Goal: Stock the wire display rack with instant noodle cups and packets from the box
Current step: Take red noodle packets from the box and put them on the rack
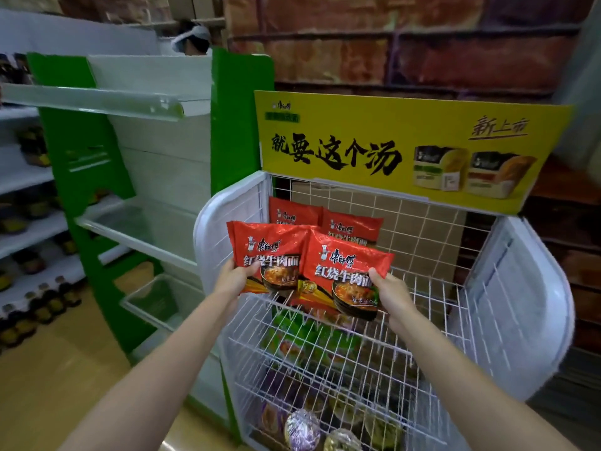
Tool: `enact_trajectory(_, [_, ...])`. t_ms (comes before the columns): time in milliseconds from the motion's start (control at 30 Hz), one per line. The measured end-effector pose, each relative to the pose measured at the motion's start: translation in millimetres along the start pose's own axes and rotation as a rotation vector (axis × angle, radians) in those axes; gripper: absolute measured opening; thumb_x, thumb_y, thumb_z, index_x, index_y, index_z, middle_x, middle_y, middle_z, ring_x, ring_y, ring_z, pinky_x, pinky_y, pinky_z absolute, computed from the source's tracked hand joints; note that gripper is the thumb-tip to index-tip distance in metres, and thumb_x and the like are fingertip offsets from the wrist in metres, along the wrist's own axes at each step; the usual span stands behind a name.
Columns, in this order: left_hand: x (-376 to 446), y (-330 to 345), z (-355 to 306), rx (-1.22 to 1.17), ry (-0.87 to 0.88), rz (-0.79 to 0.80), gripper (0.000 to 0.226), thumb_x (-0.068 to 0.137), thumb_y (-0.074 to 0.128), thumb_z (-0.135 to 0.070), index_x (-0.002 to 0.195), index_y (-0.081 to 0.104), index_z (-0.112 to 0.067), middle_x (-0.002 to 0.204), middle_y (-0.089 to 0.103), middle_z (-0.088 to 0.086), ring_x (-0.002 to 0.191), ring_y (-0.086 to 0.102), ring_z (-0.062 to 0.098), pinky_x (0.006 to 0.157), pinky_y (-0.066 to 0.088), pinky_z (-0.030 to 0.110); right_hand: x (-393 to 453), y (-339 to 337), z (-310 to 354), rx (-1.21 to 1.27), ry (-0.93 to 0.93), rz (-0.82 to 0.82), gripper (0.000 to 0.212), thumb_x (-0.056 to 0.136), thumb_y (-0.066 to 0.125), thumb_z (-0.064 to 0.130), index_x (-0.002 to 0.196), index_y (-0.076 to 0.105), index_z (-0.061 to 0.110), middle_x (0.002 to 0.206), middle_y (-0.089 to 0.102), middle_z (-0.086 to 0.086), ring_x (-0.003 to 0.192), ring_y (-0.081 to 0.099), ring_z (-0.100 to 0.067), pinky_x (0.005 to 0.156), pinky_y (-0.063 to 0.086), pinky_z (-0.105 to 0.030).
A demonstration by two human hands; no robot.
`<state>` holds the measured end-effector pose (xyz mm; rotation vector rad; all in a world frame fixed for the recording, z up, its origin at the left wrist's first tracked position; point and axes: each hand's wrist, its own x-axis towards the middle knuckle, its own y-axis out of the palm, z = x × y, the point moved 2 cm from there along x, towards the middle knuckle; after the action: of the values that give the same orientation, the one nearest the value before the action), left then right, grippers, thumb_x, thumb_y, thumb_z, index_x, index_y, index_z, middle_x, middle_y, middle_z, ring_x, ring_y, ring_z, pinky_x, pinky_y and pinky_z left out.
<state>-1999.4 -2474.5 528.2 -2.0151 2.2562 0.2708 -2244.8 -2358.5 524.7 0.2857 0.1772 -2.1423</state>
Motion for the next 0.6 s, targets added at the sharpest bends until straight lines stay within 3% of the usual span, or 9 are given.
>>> enact_trajectory(100, [52.9,4.3,1.1,-0.001,-0.004,0.023,0.042,0.09,0.057,-0.002,0.129,0.044,-0.009,0.119,0.062,0.013,0.101,0.06,0.029,0.08,0.05,0.039,30.4,8.6,1.9,0.006,-0.003,-0.103,0.026,0.099,0.045,0.031,0.114,0.059,0.016,0.109,0.065,-0.004,0.096,0.06,-0.022,0.084,0.046,-0.035])
enact_trajectory(200, [102.3,11.9,1.6,0.012,-0.038,0.063,0.044,0.091,0.057,-0.003,0.13,0.038,-0.009,0.12,0.059,0.013,0.106,0.059,0.031,0.088,0.049,0.042,54.5,22.2,6.5,0.042,0.011,-0.187,0.018,0.099,0.045,0.028,0.106,0.058,0.018,0.103,0.065,-0.005,0.085,0.061,-0.018,0.065,0.045,-0.028])
enact_trajectory(233, [118.6,14.7,2.6,0.013,-0.047,0.07,0.044,0.091,0.057,-0.004,0.131,0.038,-0.01,0.12,0.059,0.013,0.106,0.059,0.031,0.088,0.049,0.042,62.2,27.8,8.0,0.045,0.017,-0.209,0.016,0.1,0.044,0.028,0.102,0.057,0.019,0.103,0.065,-0.005,0.087,0.061,-0.02,0.065,0.045,-0.028])
enact_trajectory(400, [181.9,32.3,6.1,0.094,-0.098,0.163,0.042,0.092,0.057,-0.007,0.132,0.044,-0.012,0.122,0.061,0.011,0.108,0.059,0.03,0.092,0.048,0.044,94.7,52.8,8.1,0.046,0.097,-0.317,0.021,0.1,0.044,0.027,0.11,0.058,0.014,0.108,0.066,-0.008,0.102,0.063,-0.028,0.094,0.049,-0.044])
enact_trajectory(600, [219.4,55.6,20.8,0.13,-0.165,0.215,0.041,0.095,0.051,-0.006,0.134,0.042,-0.012,0.118,0.059,0.008,0.111,0.056,0.028,0.095,0.045,0.045,118.7,61.0,11.6,0.034,0.138,-0.392,0.02,0.099,0.044,0.028,0.108,0.056,0.015,0.101,0.064,-0.006,0.094,0.06,-0.024,0.089,0.048,-0.041])
